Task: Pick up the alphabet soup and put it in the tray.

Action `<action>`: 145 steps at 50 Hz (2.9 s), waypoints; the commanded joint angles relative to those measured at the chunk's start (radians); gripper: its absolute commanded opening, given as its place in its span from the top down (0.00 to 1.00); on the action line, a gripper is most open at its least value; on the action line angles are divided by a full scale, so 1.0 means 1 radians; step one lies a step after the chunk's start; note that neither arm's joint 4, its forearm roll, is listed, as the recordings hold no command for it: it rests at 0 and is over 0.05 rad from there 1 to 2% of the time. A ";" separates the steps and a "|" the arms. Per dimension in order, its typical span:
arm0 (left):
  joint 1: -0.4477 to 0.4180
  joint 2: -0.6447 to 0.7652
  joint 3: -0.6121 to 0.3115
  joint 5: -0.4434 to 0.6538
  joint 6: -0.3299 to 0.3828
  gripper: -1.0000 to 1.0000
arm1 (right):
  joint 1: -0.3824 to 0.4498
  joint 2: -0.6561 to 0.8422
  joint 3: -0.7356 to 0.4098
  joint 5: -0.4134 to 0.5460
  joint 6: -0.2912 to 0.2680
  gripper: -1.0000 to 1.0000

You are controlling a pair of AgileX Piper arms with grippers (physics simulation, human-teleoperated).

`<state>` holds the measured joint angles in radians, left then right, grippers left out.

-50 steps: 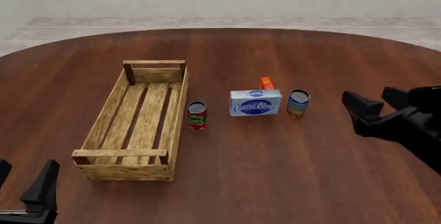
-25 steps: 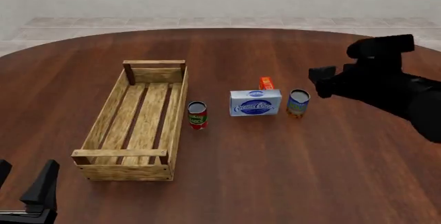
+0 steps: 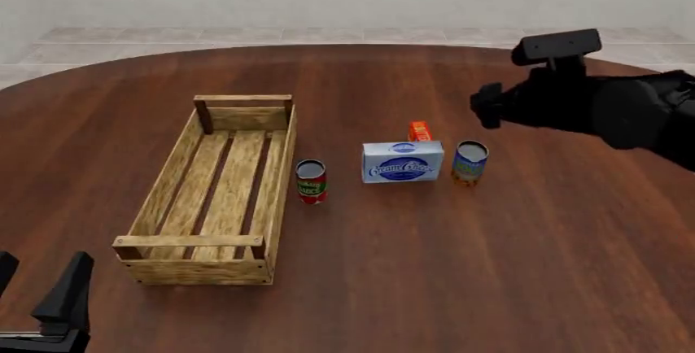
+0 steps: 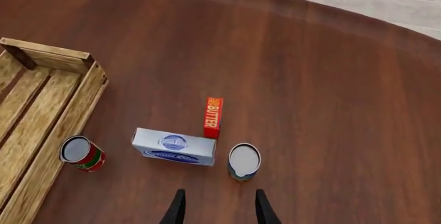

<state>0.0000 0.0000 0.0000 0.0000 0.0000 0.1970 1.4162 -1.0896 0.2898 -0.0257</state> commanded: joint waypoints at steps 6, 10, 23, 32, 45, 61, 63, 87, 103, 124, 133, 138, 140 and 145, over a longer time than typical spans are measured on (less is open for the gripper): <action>0.000 0.000 0.000 0.000 0.000 0.00 | -0.030 0.160 -0.121 0.043 -0.013 0.00; 0.000 0.000 0.000 0.000 0.000 0.00 | -0.050 0.194 -0.155 0.054 -0.022 0.00; 0.000 0.000 0.000 0.000 0.000 0.00 | -0.074 0.327 -0.219 0.029 0.003 0.00; 0.000 0.000 0.000 0.000 0.000 0.00 | -0.080 0.386 -0.219 -0.003 0.030 0.00; 0.000 0.000 0.000 0.000 0.000 0.00 | -0.080 0.461 -0.229 -0.036 0.046 0.00; 0.000 0.000 0.000 0.000 0.000 0.00 | -0.087 0.528 -0.241 -0.060 0.050 0.00; 0.000 0.000 0.000 0.000 0.000 0.00 | -0.085 0.536 -0.240 -0.064 0.055 0.00; 0.000 0.000 0.000 0.000 0.000 0.00 | -0.083 0.617 -0.222 -0.126 0.074 0.00; 0.000 0.000 0.000 0.000 0.000 0.00 | -0.067 0.654 -0.215 -0.155 0.099 0.00; 0.000 0.000 0.000 0.000 0.000 0.00 | -0.063 0.648 -0.211 -0.154 0.087 1.00; 0.000 0.000 0.000 0.000 0.000 0.00 | -0.068 0.584 -0.213 -0.121 0.056 1.00; 0.000 0.000 0.000 0.000 0.000 0.00 | -0.071 0.545 -0.218 -0.099 0.033 1.00; 0.000 0.000 0.000 0.000 0.000 0.00 | -0.070 0.535 -0.219 -0.092 0.027 1.00; 0.000 0.000 0.000 0.000 0.000 0.00 | -0.071 0.506 -0.226 -0.069 0.017 1.00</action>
<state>0.0000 0.0000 0.0000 0.0000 0.0000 0.1250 1.9828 -1.3033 0.1858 0.0032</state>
